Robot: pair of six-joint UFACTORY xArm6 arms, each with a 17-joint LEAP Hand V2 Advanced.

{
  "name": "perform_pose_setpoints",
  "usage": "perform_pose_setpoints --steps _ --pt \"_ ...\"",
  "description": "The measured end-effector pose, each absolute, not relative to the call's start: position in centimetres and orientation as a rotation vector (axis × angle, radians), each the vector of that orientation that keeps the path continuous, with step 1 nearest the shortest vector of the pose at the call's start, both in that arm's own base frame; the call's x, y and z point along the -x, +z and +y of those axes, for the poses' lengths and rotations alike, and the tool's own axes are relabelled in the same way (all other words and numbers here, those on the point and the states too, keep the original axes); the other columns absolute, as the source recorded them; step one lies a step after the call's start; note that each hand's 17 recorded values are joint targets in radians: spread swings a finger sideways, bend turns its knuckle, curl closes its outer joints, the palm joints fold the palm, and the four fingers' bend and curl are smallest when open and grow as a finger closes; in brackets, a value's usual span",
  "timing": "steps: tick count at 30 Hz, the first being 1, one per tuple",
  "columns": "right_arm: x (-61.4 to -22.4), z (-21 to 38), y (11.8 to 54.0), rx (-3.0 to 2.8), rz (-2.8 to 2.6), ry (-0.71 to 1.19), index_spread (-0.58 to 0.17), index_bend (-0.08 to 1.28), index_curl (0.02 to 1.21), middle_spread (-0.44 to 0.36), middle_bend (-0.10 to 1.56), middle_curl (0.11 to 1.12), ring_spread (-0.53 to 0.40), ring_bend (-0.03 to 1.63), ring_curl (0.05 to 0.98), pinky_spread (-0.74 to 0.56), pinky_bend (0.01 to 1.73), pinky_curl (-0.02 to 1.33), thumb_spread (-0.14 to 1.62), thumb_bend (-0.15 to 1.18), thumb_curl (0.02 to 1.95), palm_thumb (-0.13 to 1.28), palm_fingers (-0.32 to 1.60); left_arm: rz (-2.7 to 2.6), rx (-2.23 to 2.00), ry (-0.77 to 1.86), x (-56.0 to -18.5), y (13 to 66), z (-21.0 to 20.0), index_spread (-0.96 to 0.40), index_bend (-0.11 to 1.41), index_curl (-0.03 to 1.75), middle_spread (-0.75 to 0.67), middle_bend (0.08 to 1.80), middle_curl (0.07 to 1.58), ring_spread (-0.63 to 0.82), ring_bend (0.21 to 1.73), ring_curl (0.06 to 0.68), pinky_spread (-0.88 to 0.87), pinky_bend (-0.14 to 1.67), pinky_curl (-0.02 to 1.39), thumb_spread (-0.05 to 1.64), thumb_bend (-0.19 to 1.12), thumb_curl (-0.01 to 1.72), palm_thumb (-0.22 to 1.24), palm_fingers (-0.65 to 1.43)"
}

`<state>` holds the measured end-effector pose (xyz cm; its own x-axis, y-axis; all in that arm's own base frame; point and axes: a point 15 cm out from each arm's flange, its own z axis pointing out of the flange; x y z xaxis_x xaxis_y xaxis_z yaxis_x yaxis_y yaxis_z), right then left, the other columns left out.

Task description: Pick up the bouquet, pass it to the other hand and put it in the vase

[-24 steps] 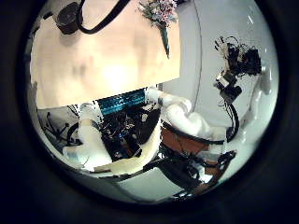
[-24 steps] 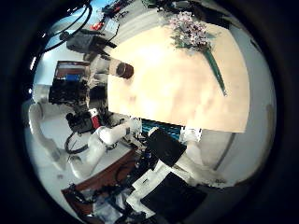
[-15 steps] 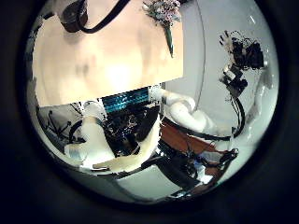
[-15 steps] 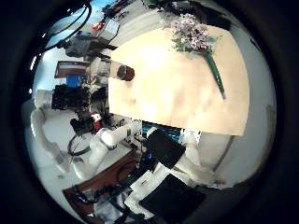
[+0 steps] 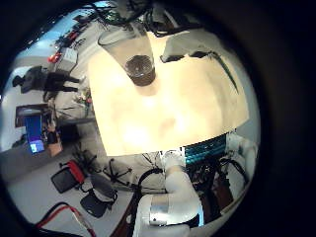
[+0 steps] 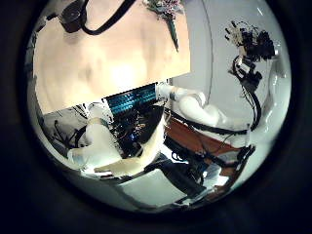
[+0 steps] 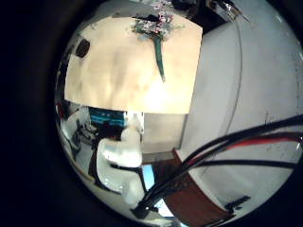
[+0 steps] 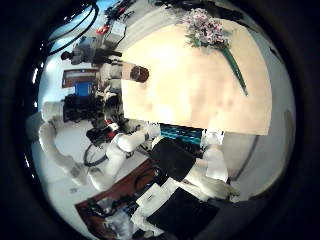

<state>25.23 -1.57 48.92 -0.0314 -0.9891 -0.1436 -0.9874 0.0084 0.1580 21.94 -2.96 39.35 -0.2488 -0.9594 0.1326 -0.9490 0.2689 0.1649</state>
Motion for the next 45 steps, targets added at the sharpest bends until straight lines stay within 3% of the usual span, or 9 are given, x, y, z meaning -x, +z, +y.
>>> perform_pose_setpoints --steps 5,12,20,26,37,45 --pt "-29.5 -6.3 46.7 -1.999 -2.435 -0.309 -0.248 0.12 0.23 0.067 0.28 0.37 0.155 0.78 0.248 0.45 0.77 0.26 1.11 -0.03 0.33 0.3 0.3 -2.326 -1.757 -0.062 -22.1 38.4 -3.6 -0.16 0.19 0.4 0.06 0.22 0.38 0.21 0.66 0.156 0.31 0.74 -0.01 1.1 -0.02 0.3 0.17 0.36" --pt "-34.8 -12.4 40.6 -1.788 -2.594 -0.329 -0.168 0.14 0.22 0.087 0.35 0.39 0.099 0.87 0.267 0.44 0.82 0.25 1.09 -0.02 0.34 0.3 0.29 -2.321 -1.739 -0.053 -22.4 37.8 -4.2 -0.17 0.19 0.41 0.06 0.22 0.39 0.2 0.66 0.151 0.3 0.73 -0.01 1.11 -0.02 0.29 0.17 0.36" --pt "-36.2 -13.8 27.7 -1.637 -2.641 -0.387 -0.129 0.16 0.24 0.071 0.41 0.41 -0.007 0.95 0.29 0.36 0.86 0.24 1.08 -0.02 0.36 0.37 0.33 -2.307 -1.752 -0.029 -23.3 38.1 -4.7 -0.17 0.19 0.41 0.06 0.21 0.39 0.2 0.66 0.146 0.3 0.73 -0.01 1.11 -0.02 0.29 0.17 0.36" --pt "-36.0 -13.1 21.9 -1.611 -2.628 -0.411 -0.132 0.18 0.28 0.043 0.44 0.42 -0.064 0.98 0.301 0.32 0.86 0.22 1.07 -0.02 0.37 0.4 0.34 -2.304 -1.741 -0.037 -23.4 37.9 -5.5 -0.16 0.19 0.41 0.06 0.22 0.4 0.2 0.66 0.144 0.3 0.73 -0.01 1.11 -0.02 0.29 0.17 0.37" --pt "-36.1 -13.7 16.6 -1.58 -2.6 -0.431 -0.128 0.17 0.31 -0.008 0.57 0.48 -0.13 1.01 0.318 0.25 0.87 0.18 1.07 -0.03 0.38 0.43 0.38 -2.304 -1.737 -0.036 -23.1 37.9 -6.0 -0.16 0.19 0.41 0.06 0.21 0.4 0.2 0.66 0.141 0.3 0.73 -0.01 1.11 -0.02 0.29 0.17 0.37" --pt "-35.8 -13.8 15.3 -1.574 -2.589 -0.434 -0.127 0.19 0.34 -0.034 0.59 0.5 -0.145 1.03 0.332 0.21 0.9 0.15 1.07 -0.02 0.38 0.44 0.37 -2.305 -1.741 -0.041 -23.0 38.0 -5.9 -0.16 0.19 0.42 0.06 0.21 0.41 0.2 0.67 0.143 0.28 0.73 -0.01 1.12 -0.02 0.29 0.17 0.37"
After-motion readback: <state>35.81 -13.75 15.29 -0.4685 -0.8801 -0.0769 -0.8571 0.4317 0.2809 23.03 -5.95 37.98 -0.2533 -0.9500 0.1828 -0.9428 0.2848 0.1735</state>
